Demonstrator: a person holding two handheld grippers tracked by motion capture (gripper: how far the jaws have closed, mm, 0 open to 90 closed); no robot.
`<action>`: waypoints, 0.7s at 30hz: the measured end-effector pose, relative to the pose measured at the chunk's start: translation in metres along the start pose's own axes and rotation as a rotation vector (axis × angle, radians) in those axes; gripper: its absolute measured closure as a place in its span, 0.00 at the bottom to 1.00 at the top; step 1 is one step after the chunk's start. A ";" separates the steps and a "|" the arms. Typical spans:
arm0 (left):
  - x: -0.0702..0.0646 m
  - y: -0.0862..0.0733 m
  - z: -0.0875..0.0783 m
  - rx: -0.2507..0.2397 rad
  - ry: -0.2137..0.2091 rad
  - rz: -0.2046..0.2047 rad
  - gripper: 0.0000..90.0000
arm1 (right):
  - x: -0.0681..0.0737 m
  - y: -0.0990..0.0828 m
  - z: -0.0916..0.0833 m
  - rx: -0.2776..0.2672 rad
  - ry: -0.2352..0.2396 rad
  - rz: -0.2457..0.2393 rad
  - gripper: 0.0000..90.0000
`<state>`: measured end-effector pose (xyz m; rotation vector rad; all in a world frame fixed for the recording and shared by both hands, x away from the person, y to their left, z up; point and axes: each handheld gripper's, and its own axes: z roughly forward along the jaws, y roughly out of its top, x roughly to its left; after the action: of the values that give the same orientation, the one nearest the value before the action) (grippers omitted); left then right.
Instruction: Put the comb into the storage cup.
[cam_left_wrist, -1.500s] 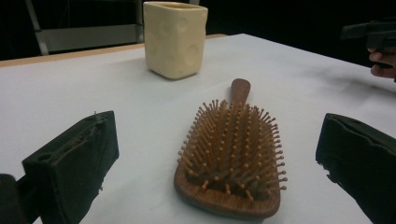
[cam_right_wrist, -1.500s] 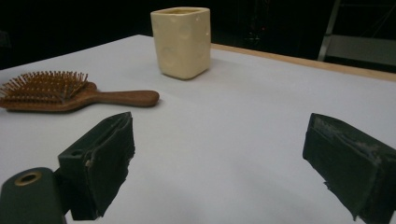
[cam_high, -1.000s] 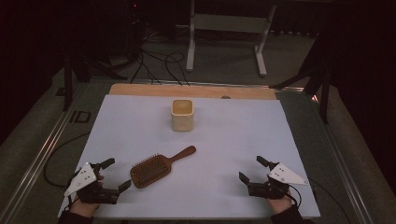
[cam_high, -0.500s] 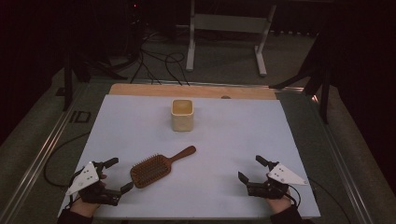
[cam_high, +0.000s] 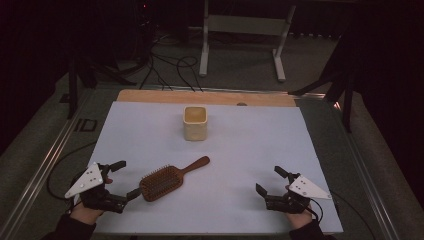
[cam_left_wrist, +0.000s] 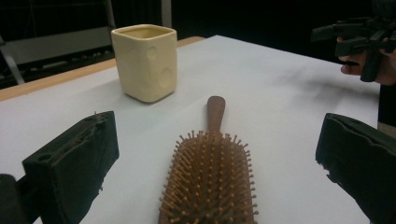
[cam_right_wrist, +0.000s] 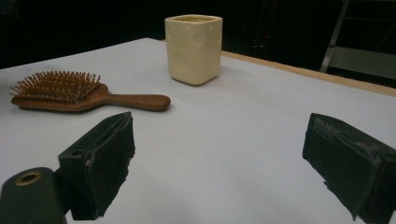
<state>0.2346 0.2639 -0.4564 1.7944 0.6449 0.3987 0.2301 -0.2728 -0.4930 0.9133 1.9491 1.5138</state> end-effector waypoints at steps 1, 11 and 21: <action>0.000 0.003 0.001 0.001 -0.006 0.000 0.00 | 0.000 0.000 0.000 -0.004 0.003 0.000 0.10; -0.002 0.035 0.012 0.040 -0.075 0.059 0.00 | 0.000 0.001 -0.001 -0.008 0.006 0.001 0.10; -0.008 0.059 0.032 0.084 -0.125 0.131 0.00 | 0.000 0.001 -0.001 -0.013 0.011 0.008 0.10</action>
<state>0.2594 0.2217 -0.4096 1.9313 0.4641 0.3489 0.2295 -0.2729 -0.4918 0.9097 1.9430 1.5374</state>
